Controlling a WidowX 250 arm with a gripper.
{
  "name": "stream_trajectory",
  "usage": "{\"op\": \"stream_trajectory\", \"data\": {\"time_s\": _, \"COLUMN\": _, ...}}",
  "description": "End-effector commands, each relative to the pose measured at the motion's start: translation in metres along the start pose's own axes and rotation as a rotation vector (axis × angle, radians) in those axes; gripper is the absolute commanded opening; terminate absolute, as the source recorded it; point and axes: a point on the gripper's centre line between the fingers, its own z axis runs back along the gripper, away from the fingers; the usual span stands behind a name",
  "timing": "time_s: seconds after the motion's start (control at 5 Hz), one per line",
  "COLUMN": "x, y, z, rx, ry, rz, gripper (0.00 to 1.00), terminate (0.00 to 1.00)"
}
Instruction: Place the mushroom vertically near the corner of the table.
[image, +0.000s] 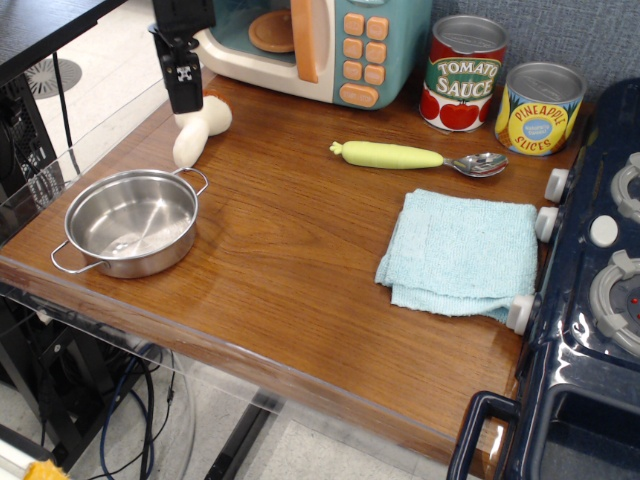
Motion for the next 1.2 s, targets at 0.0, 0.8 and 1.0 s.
{"op": "stream_trajectory", "data": {"time_s": 0.0, "x": 0.014, "y": 0.005, "z": 0.012, "rx": 0.100, "ry": -0.016, "rz": -0.083, "gripper": 1.00, "terminate": 0.00}}
{"op": "stream_trajectory", "data": {"time_s": 0.8, "x": 0.013, "y": -0.001, "z": -0.005, "rx": 0.153, "ry": 0.051, "rz": -0.099, "gripper": 0.00, "terminate": 0.00}}
{"op": "stream_trajectory", "data": {"time_s": 1.0, "x": 0.007, "y": 0.004, "z": 0.010, "rx": 0.158, "ry": 0.033, "rz": -0.057, "gripper": 0.00, "terminate": 0.00}}
